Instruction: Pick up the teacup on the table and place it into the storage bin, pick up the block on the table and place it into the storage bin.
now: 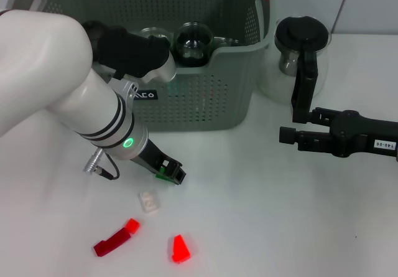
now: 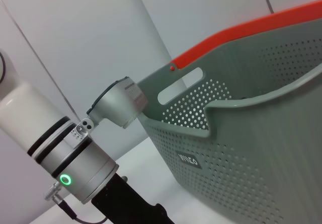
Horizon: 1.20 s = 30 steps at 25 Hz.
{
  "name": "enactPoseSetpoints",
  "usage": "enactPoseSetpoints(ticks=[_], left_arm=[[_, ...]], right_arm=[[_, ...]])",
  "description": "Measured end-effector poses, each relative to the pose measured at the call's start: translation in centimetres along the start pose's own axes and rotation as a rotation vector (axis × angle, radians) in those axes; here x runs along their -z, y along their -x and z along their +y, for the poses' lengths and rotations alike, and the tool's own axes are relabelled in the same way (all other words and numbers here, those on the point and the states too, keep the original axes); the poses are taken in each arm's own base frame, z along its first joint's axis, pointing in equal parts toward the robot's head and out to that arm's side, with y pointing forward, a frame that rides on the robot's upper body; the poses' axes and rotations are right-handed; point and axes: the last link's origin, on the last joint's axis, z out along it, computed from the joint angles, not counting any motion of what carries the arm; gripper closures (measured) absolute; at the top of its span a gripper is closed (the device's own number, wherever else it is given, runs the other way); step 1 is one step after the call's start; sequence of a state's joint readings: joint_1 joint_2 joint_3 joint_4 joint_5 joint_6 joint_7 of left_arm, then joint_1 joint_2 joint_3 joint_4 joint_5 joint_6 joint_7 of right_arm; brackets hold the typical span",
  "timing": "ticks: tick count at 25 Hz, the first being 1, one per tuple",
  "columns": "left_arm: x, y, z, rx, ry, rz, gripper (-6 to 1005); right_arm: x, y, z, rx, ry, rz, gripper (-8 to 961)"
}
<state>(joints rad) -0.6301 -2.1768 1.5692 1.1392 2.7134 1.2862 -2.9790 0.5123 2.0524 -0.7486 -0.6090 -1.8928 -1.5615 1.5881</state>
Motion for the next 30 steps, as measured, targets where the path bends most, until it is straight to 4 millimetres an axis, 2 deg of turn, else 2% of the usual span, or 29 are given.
enactPoseSetpoints(ticks=[5,10,15,17,21,28,30], left_arm=[[0.1,0.0,0.1,-0.005,0.0,-0.004,474],[0.2,-0.1,0.0,-0.008,-0.002,-0.003,585],[0.9,-0.1,0.1,-0.023,0.001,0.004,585],[2.3,-0.2,0.2,-0.046,0.011,0.031,585],[6.3,-0.2,-0.4,-0.119,0.018,0.091,585],[11.4,1.0,-3.0,-0.299,0.127,0.202,584],[12.4,1.2,-3.4,-0.323,0.167,0.242,584]], right_arm=[[0.0,0.0,0.0,0.0,0.0,0.0,69],[0.1,0.0,0.0,0.0,-0.001,0.001,69],[0.1,-0.1,0.0,-0.003,-0.002,0.001,68],[0.1,-0.2,0.0,-0.004,-0.002,0.001,68],[0.2,-0.2,0.0,-0.003,-0.003,0.001,68],[0.3,-0.2,-0.1,-0.005,-0.007,-0.001,69],[0.3,-0.3,-0.1,-0.006,-0.01,-0.003,69]])
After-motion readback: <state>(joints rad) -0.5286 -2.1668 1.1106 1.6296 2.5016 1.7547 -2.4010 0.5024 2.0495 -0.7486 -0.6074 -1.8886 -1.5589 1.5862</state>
